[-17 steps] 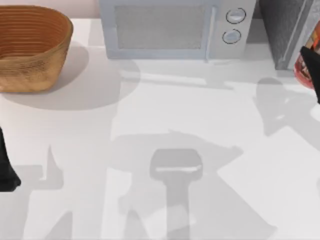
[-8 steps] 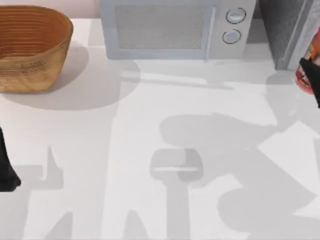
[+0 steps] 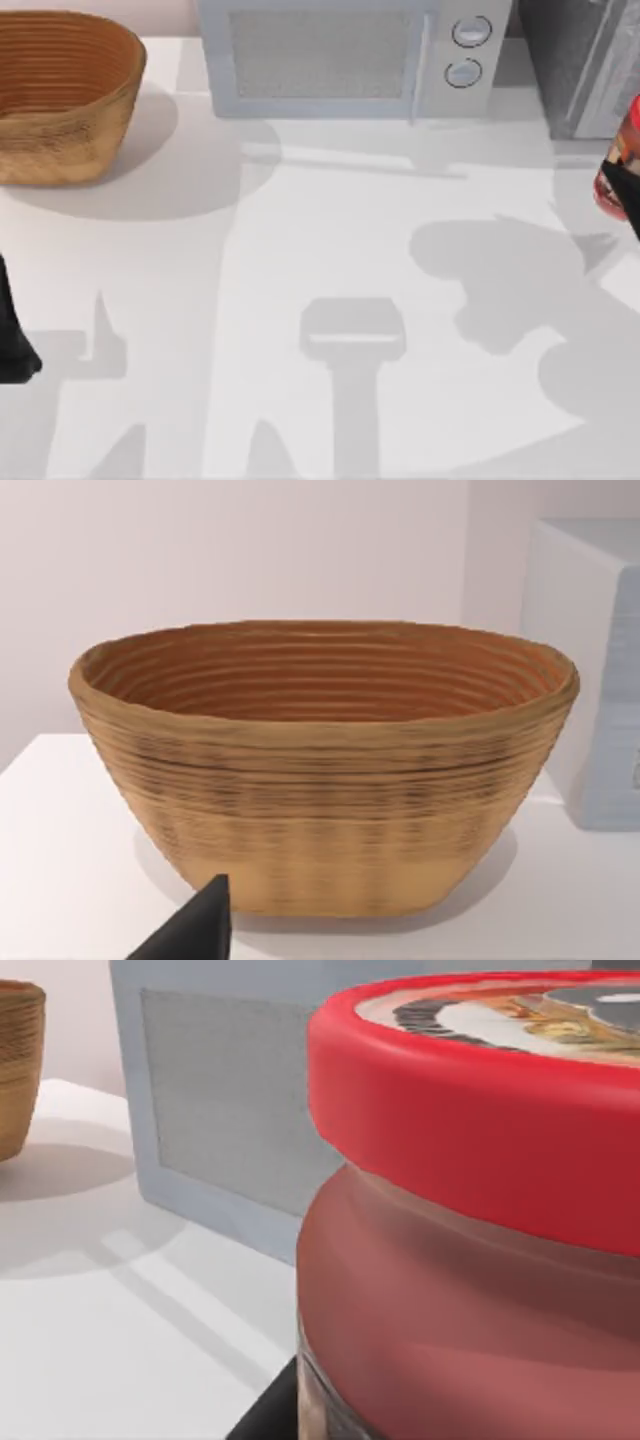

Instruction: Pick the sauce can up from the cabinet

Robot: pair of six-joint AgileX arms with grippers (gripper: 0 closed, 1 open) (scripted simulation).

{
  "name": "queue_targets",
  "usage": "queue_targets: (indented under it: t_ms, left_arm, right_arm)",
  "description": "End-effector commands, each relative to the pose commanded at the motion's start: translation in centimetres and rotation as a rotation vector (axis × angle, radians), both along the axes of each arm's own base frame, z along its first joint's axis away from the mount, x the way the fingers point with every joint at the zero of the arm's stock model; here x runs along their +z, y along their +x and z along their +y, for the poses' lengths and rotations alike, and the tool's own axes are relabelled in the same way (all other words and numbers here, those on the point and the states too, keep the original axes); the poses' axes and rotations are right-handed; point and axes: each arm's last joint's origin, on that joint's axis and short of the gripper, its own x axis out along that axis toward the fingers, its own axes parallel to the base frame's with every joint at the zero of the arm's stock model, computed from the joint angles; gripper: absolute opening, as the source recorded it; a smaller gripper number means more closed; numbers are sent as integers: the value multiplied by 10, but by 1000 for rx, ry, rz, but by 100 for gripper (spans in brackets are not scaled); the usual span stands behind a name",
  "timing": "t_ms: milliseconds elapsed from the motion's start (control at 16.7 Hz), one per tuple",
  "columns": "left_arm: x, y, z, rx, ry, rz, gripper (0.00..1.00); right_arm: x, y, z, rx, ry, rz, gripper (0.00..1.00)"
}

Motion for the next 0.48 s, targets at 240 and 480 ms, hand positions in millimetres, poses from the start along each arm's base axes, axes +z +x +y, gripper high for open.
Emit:
queue_targets:
  t_ms: [240,480]
  left_arm:
    - [0,0,0,0,0,0,100]
    - [0,0,0,0,0,0,100]
  right_arm:
    - [-11,1,-7,11,-17,-10,0]
    - [-11,1,-7,11,-17,-10,0]
